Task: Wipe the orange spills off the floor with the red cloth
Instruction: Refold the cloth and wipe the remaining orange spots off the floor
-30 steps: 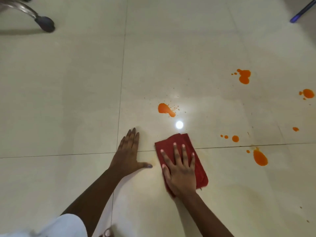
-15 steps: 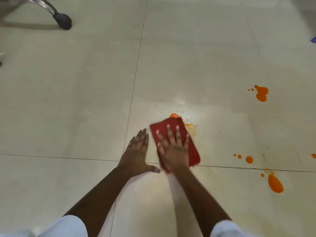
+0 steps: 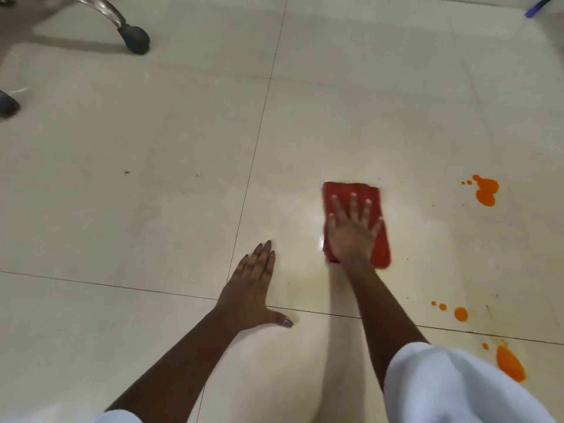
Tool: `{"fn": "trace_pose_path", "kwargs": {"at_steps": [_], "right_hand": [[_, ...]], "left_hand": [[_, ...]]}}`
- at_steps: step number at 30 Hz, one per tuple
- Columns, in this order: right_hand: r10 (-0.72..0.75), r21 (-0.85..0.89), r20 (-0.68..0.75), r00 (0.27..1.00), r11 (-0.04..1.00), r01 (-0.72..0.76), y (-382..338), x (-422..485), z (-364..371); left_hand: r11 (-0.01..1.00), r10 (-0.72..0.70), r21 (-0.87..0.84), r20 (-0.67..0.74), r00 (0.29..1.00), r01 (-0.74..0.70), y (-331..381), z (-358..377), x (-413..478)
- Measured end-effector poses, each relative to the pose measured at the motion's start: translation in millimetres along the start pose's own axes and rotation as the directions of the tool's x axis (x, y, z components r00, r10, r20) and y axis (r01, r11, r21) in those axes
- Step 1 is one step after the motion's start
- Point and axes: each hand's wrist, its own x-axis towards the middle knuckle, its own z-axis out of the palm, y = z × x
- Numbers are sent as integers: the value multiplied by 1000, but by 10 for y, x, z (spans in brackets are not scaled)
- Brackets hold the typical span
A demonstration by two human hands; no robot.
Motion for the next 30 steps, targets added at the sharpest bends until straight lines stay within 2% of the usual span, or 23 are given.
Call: {"fn": "trace_pose_path", "kwargs": {"at_steps": [1,3,8,10,14,16,18,20,22,24,25,27,29,30], "right_hand": [[71,30,-15,997,997,-71,125,-36,-7],[119,64,-38,992,991,-116,171,-266,13],[40,103,-88,995,994,-31,-119,-586,142],[2,71,-133,991,997,8,-65,-469,143],[83,1,-38,996,997,-83,117,29,8],[92,-3,-20,996,996,-92,-29,379,-59],[-9,-1,6,1000,1000,9,-365,673,-75],[-180,-30,43,983,983,182,-706,672,-69],[-383,-44,67,922,922,386,-756,376,-11],[-517,-23,61,854,854,519,-397,5,67],[-519,-42,35,854,853,520,-141,-64,47],[-378,-69,-39,925,925,375,196,206,-39],[-167,-61,-39,985,984,164,108,709,-131],[-122,-36,-30,992,992,120,-96,922,-146]], "left_hand": [[1000,-4,0,10,1000,4,8,-9,-5],[1000,-24,7,22,999,24,37,-32,-5],[991,-121,-66,-3,993,120,73,-248,115],[988,-143,-57,-2,990,143,32,-326,221],[989,-134,-55,52,990,136,-22,-300,339],[990,-125,-60,61,990,129,-29,-266,350],[990,-119,-69,54,991,122,-40,-239,366],[989,-119,-83,40,992,122,-52,-251,356],[988,-124,-91,41,991,128,-56,-257,344],[985,-129,-105,52,990,133,-47,-258,344],[984,-136,-111,52,989,141,-36,-254,346],[984,-141,-102,56,988,146,-34,-242,341],[983,-140,-110,73,987,148,-36,-232,357],[982,-143,-114,71,987,150,-26,-232,365]]}}
